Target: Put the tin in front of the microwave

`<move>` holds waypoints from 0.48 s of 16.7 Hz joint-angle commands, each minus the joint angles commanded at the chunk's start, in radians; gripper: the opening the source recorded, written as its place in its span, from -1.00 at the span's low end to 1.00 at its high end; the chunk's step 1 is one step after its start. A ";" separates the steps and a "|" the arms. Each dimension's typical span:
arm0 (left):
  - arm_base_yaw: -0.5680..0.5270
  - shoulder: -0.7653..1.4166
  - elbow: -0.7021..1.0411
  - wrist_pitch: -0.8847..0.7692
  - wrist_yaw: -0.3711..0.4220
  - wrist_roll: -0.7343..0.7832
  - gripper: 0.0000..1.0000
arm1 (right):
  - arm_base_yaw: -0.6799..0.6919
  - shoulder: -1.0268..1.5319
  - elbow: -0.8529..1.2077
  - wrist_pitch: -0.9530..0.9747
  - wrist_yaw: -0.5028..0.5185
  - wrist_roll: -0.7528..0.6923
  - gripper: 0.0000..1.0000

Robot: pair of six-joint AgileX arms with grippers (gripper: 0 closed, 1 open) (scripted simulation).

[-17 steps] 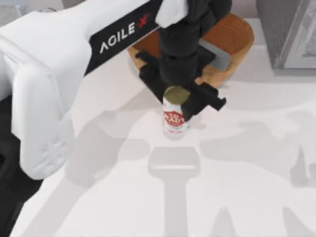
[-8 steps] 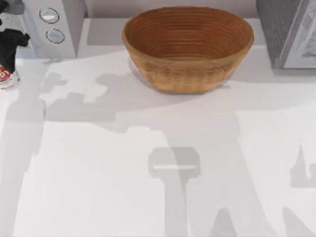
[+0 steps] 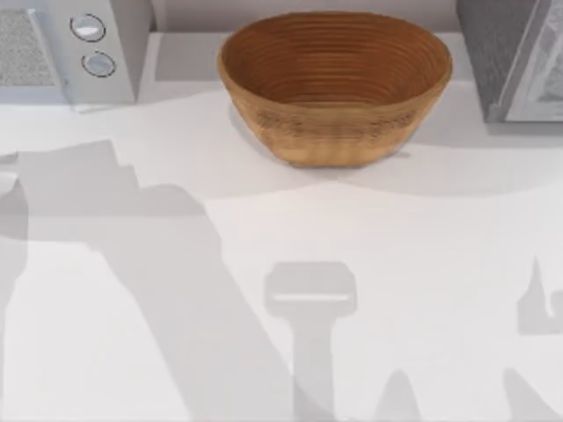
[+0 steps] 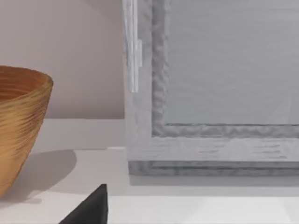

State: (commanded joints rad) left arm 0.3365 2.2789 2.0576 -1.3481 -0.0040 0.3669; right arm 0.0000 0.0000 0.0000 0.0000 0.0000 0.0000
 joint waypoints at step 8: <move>0.000 0.000 -0.031 0.032 0.000 0.000 -1.00 | 0.000 0.000 0.000 0.000 0.000 0.000 1.00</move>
State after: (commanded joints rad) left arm 0.3369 2.2789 2.0262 -1.3166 -0.0040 0.3673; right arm 0.0000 0.0000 0.0000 0.0000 0.0000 0.0000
